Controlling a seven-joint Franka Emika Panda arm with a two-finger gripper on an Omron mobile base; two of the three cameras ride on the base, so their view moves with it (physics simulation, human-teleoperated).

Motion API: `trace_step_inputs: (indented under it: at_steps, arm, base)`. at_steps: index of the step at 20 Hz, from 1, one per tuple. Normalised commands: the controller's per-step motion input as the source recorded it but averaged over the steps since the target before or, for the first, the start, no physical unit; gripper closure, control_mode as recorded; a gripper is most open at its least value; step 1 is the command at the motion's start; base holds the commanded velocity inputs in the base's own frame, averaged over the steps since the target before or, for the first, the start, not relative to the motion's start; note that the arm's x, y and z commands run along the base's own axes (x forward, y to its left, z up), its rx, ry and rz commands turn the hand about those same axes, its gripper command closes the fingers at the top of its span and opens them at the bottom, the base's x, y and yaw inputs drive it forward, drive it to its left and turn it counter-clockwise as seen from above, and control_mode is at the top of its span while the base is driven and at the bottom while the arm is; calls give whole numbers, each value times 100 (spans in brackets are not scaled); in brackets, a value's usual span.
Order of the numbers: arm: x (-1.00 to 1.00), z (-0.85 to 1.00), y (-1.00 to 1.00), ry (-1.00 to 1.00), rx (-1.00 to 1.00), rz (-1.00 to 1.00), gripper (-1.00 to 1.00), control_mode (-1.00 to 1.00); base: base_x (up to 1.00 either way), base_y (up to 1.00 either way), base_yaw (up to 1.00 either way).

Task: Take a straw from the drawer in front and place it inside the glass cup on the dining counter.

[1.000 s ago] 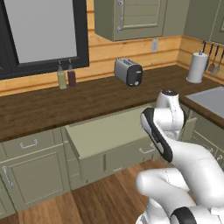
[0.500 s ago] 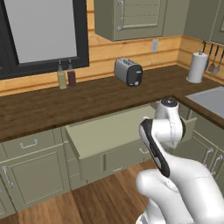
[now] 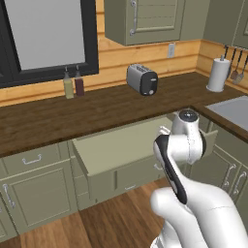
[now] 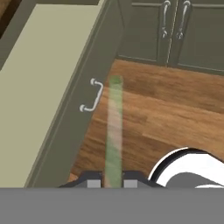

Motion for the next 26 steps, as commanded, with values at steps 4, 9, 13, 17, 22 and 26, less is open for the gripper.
trace_step_inputs:
  at_steps: [4,9,13,17,22,26]
  arm:
    - [-5,0,0,-8,0,-5,100,100]
    - [0,0,0,0,0,0,100,100]
    - [0,0,0,0,0,0,100,100]
    - [0,0,0,0,0,0,100,100]
    - [0,0,0,0,0,0,100,100]
    - [0,0,0,0,0,0,100,100]
  base:
    - [-14,4,-5]
    - [-40,46,-15]
    - [-21,56,-21]
    - [-24,37,-39]
    - [-25,17,-59]
    - [-36,3,-69]
